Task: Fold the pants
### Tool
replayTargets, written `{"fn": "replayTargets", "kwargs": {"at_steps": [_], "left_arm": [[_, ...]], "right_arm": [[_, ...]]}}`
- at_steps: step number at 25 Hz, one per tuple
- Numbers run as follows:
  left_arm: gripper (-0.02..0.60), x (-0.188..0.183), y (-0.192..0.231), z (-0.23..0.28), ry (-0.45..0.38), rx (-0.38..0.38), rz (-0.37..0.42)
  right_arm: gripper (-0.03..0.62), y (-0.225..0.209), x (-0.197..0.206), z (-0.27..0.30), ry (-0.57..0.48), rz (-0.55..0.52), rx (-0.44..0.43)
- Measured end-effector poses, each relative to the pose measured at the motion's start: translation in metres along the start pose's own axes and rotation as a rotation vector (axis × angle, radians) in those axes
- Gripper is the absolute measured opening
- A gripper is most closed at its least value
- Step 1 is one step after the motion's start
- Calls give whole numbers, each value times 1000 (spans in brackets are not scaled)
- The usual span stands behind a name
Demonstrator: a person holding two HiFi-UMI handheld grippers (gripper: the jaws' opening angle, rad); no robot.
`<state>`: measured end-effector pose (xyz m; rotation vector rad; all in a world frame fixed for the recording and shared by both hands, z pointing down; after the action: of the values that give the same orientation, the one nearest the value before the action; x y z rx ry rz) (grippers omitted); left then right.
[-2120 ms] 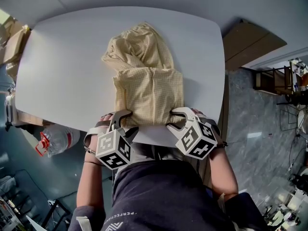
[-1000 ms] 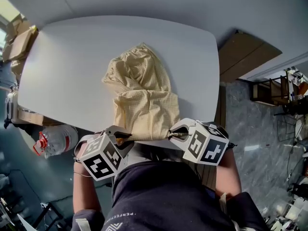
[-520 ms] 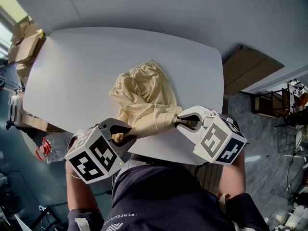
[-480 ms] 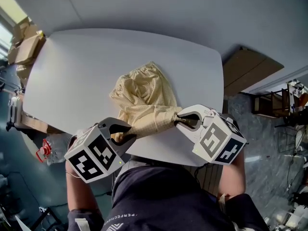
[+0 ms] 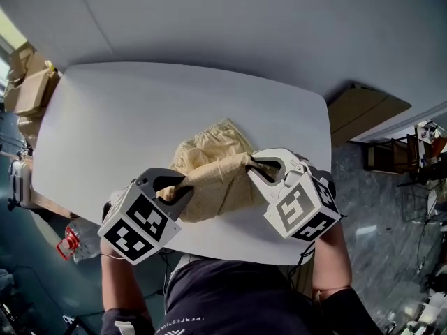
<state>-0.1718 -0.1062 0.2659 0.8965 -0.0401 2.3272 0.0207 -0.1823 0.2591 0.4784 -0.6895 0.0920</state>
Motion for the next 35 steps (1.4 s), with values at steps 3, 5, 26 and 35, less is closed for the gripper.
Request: {"fn": "replayTargets", "kwargs": {"at_steps": [3,5,26,35], "left_arm": [[75,5,26,6,21,-25,-12],[75,10,42,10,26,-25,-22],[106,47,121,48,-26,-76,-88],[130,42,117,32,-77,-213,-79]], "right_arm": [[46,-8,-3,26,20,20,28],[48,-11,-6,44,38,34,39],[166,-27,7,133,82,283,246],[167,-43,11,108,-28,419,346]]}}
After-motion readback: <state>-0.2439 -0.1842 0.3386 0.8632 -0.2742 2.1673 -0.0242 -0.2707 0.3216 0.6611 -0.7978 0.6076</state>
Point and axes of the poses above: the fingertips, and each gripper's own axes: z forward along the fingers, y to its left, x out of its underside, the point moved 10 cm from there along -z, backward along the fingers, and after that the axes turned 11 degrees about x, right-handed, at the moved point
